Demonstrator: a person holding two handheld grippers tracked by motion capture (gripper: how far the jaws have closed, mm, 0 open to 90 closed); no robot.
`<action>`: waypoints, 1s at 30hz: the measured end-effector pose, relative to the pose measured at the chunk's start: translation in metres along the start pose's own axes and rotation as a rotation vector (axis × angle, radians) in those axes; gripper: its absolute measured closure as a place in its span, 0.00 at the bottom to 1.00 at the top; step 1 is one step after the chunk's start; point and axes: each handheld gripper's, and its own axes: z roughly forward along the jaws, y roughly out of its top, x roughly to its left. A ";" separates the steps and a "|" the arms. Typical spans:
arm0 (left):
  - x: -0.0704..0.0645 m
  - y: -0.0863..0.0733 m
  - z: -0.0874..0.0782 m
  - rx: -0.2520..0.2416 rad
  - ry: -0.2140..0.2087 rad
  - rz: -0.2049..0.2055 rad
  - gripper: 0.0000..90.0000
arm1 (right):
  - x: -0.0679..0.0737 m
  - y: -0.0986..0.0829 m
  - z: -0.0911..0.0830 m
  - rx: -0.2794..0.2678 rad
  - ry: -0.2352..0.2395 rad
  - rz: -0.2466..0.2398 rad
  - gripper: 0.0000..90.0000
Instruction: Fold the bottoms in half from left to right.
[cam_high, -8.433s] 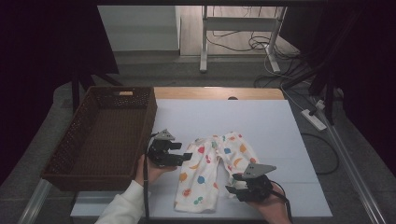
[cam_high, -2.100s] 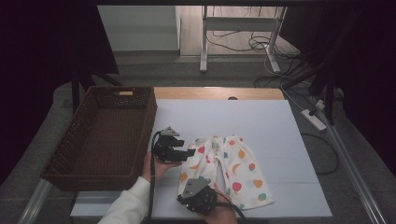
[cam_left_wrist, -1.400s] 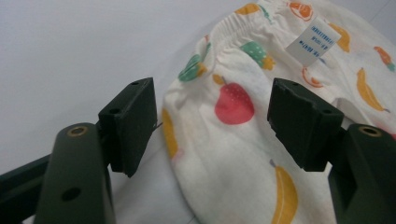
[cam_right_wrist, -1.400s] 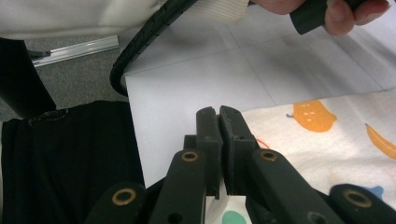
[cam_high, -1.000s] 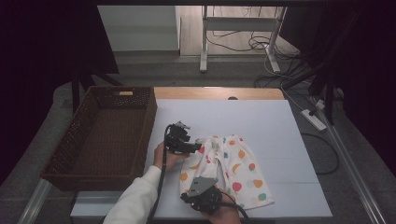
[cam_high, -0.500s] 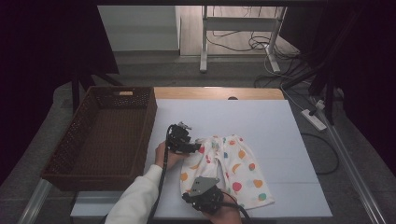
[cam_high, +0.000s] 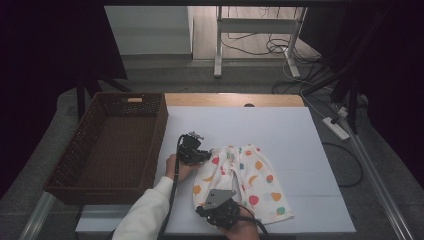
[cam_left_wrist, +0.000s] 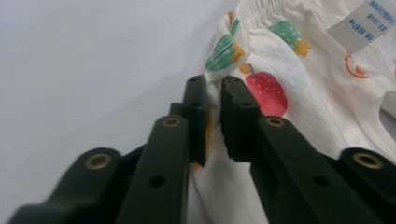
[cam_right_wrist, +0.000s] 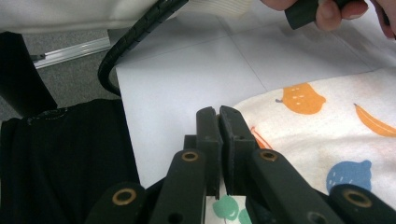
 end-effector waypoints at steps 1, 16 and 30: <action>0.000 0.000 0.000 0.001 -0.004 0.000 0.94 | 0.000 0.000 0.000 0.000 0.000 0.001 0.96; -0.007 0.003 -0.008 -0.015 -0.058 0.024 0.96 | -0.007 -0.002 -0.012 -0.031 -0.030 0.017 0.96; -0.015 0.010 -0.018 -0.056 -0.112 0.012 0.96 | -0.014 -0.010 -0.035 -0.060 -0.074 0.042 0.96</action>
